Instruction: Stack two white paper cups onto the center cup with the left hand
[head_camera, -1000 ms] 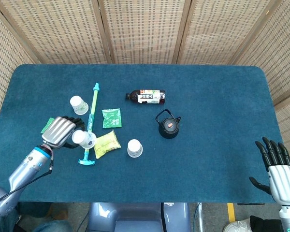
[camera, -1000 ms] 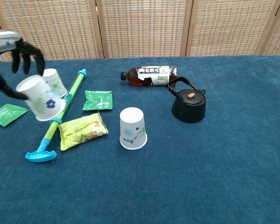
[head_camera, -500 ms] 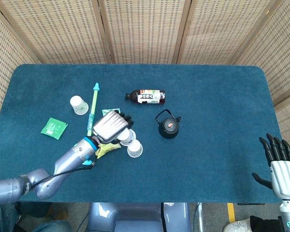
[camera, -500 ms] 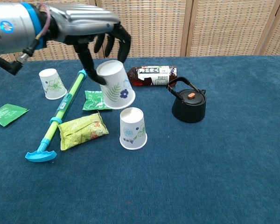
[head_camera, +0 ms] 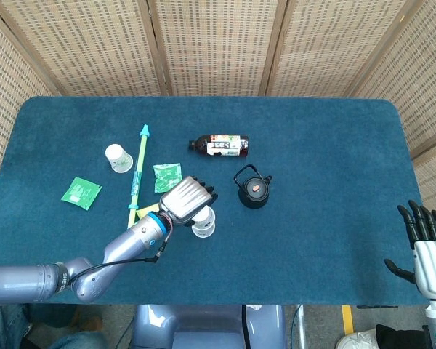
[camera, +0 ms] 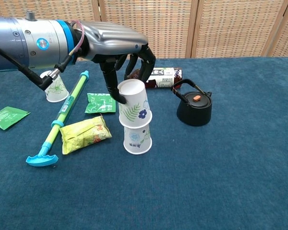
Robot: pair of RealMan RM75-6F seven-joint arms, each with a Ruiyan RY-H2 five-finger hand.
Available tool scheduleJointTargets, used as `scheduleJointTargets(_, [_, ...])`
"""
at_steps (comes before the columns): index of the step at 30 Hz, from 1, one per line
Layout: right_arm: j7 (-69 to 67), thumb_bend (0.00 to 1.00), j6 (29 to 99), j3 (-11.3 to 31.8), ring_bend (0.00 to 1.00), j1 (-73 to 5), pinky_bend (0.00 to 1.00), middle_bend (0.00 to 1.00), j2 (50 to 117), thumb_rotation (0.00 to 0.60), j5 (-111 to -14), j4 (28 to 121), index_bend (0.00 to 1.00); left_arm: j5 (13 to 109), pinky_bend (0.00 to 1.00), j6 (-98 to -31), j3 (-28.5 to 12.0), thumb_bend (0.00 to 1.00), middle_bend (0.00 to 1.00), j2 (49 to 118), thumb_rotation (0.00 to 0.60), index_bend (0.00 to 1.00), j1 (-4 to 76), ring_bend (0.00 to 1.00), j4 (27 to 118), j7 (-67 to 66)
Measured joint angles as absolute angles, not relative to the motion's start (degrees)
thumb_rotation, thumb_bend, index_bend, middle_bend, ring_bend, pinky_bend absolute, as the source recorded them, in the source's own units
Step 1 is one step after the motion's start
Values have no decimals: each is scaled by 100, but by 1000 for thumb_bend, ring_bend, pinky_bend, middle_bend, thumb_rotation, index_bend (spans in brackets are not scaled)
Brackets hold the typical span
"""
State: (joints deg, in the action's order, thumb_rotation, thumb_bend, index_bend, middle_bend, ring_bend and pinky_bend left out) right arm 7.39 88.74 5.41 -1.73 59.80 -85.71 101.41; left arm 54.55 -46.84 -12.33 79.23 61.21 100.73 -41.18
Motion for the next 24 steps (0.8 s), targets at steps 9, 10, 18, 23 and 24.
scheduleJointTargets(9, [778, 0, 8903, 519, 0, -161, 0, 0, 5984, 600, -8607, 10176, 0, 5456, 385, -4763, -1051, 25, 265, 7915, 600, 380, 6174, 296, 10067, -4024])
scheduleJointTargets(10, [780, 0, 8904, 518, 0, -161, 0, 0, 5985, 600, -8608, 10178, 0, 5453, 331, -4754, -1032, 10, 186, 7913, 600, 275, 6180, 215, 10069, -4007])
scheduleJointTargets(18, [772, 0, 8905, 512, 0, -158, 0, 0, 5979, 600, -8605, 10178, 0, 5568, 49, -4737, -1004, 0, 0, 7875, 600, 0, 6167, 0, 10066, -3590])
scheduleJointTargets(23, [813, 0, 8877, 505, 0, -170, 0, 0, 5990, 600, -8594, 10176, 0, 5646, 43, -4965, -1088, 0, 0, 7795, 600, 0, 6087, 0, 9734, -3356])
scheduleJointTargets(24, [824, 0, 8870, 503, 0, -173, 0, 0, 5994, 600, -8593, 10177, 0, 5574, 44, -4977, -1103, 0, 0, 7779, 600, 0, 6079, 0, 9603, -3344])
